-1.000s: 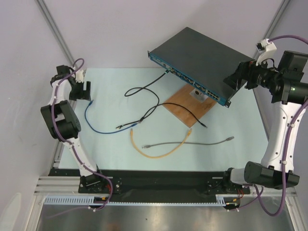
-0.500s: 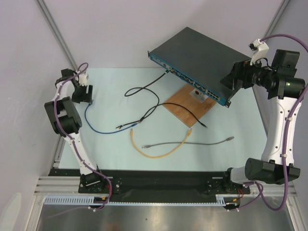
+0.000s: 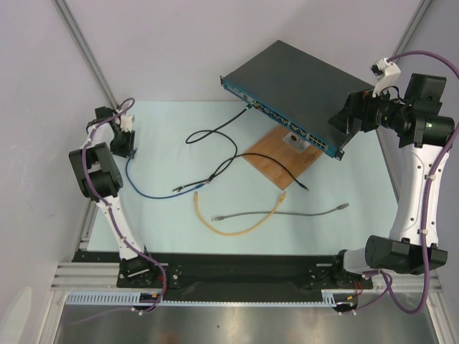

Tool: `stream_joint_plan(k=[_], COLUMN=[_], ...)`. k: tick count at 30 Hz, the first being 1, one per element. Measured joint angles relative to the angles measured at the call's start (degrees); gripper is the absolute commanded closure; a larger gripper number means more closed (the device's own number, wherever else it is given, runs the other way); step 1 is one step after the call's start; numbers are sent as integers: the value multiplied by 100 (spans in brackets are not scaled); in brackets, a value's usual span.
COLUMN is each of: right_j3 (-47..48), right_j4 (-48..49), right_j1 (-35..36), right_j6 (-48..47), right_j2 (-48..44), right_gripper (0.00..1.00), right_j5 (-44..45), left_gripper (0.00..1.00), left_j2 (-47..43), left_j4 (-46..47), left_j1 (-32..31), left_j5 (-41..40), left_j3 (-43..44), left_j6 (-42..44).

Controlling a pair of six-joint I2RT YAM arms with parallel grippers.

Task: Insert the plug into the switch port

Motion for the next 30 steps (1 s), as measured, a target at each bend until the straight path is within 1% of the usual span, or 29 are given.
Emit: stream_joint_plan(k=[1,2,3,4,10,13,15,20,24,27,30], right_j3=[0,0,2,0,2,0,0,2,2,7,9], right_j4=[0,0,0,2,98,170,232,420,645,916,1294], right_j1=[0,0,0,0,0,0,0,2,0,2,2], right_j6=[2,2,4,7,149,286,365,579,817,1110,1561], right_j2=[2,2,2,2,2,2,-4,-122,-361,-553,-706], right_gripper=[0,0,0,0,0,0,0,0,0,0,0], right_j5=[0,0,0,0,-7,-61,-144,-361,-533,-767,-1034], left_gripper=[66,75,86,100,100,100,100,100,100,100,100], left_j2=[0,0,0,0,-28,-149,-387,-1582,-2728,-3486,-4227], left_j4=[22,37,48,61,-98,-479,-758,-1346,-1639,-1694,-1703], left_j1=[-2,-2,-2,-2,2,-2,-2,-22,-129,-348,-857], left_j5=[0,2,9,13,295,651,964,1895,2608,2973,3056], left_j3=[-7,-13,-15,-15,-2,-2,-2,96,466,605,621], left_j6=[-9,-7,-20,-17,-9,-9,-20,-133,-256,-343,-374])
